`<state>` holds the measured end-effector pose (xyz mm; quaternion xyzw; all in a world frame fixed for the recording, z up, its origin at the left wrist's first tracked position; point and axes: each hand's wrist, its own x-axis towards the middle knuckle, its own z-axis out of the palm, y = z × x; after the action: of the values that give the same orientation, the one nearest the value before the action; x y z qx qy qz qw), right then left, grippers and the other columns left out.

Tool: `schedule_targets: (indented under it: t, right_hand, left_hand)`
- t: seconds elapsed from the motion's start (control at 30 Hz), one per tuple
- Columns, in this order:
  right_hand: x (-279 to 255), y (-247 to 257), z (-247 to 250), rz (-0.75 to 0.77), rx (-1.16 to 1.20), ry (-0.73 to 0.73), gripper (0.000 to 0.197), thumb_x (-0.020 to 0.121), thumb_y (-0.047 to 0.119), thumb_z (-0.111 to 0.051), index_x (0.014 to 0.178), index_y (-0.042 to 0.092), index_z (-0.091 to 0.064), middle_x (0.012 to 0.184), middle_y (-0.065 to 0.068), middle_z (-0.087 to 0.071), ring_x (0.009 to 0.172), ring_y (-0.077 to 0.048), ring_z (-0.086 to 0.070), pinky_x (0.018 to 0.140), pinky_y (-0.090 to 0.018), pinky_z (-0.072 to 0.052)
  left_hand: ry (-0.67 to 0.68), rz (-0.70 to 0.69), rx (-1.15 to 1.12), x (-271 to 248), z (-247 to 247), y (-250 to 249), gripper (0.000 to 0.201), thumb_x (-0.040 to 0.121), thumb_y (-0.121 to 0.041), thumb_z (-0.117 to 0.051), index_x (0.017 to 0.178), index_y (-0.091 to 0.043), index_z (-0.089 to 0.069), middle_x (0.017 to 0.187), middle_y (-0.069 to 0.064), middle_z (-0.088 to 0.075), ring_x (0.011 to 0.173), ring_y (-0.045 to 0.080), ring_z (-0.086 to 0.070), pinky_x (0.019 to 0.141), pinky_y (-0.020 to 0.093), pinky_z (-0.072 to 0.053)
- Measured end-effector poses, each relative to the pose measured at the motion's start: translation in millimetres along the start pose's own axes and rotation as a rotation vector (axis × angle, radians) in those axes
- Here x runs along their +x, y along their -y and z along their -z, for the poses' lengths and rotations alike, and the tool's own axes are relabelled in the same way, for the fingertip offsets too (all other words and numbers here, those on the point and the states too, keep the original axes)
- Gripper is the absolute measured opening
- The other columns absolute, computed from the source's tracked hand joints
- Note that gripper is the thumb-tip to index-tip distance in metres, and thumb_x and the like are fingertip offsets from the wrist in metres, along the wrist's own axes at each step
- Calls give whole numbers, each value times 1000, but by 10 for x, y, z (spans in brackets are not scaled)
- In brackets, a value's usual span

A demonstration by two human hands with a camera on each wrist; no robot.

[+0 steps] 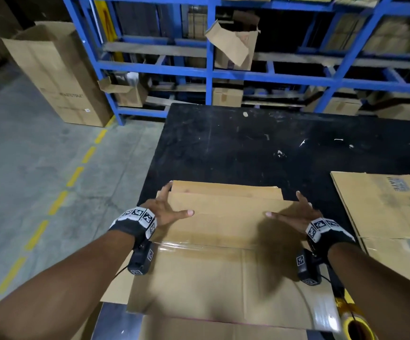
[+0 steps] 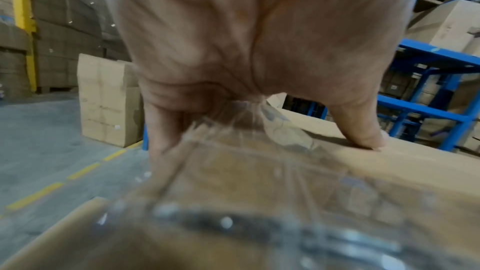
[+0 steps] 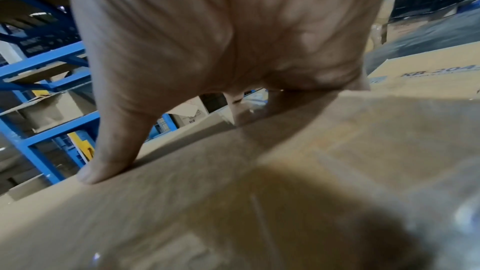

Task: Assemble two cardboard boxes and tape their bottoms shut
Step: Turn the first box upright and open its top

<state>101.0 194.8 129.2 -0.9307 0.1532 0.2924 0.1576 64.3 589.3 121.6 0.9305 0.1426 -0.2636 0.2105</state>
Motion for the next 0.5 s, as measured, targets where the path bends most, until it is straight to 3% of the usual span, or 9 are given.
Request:
schedule_targets:
  t: [0.07, 0.13, 0.27, 0.37, 0.5]
  right_hand:
    - [-23, -9, -16, -31, 64, -9, 161, 28, 102, -60, 157, 39, 12, 169, -9, 1, 151, -45, -7, 119, -61, -21]
    - [-51, -1, 10, -33, 85, 0, 157, 33, 99, -63, 158, 37, 8, 168, -9, 2, 151, -45, -9, 117, -62, -24]
    - [-214, 99, 242, -10, 156, -91, 154, 27, 97, -65, 157, 39, -7, 165, -15, -14, 145, -45, -29, 110, -59, -37]
    - [-402, 247, 627, 63, 264, -290, 143, 30, 97, -66, 153, 43, -20, 158, -17, -30, 139, -40, -39, 111, -51, -39]
    - [-796, 490, 1262, 214, 433, -600, 127, 41, 90, -73, 150, 46, -25, 153, -16, -37, 133, -40, -46, 104, -48, -44]
  left_hand:
    - [8, -3, 12, 6, 8, -24, 127, 62, -91, -64, 159, -44, 3, 159, 14, -44, 135, 38, -53, 109, 46, -46]
    - [-2, -26, -1, -7, 24, -32, 126, 62, -89, -68, 159, -42, -4, 161, 12, -40, 138, 38, -50, 110, 49, -45]
    - [-71, -69, -31, -89, 248, -117, 135, 51, -96, -65, 159, -41, -6, 163, 13, -36, 141, 39, -46, 113, 50, -42]
    - [-227, -125, -89, -246, 701, -334, 120, 66, -84, -71, 160, -41, -8, 160, 17, -41, 138, 41, -49, 109, 49, -44]
    - [-549, -268, -155, -613, 1422, -678, 113, 70, -78, -74, 158, -43, -12, 152, 17, -51, 130, 42, -56, 103, 49, -48]
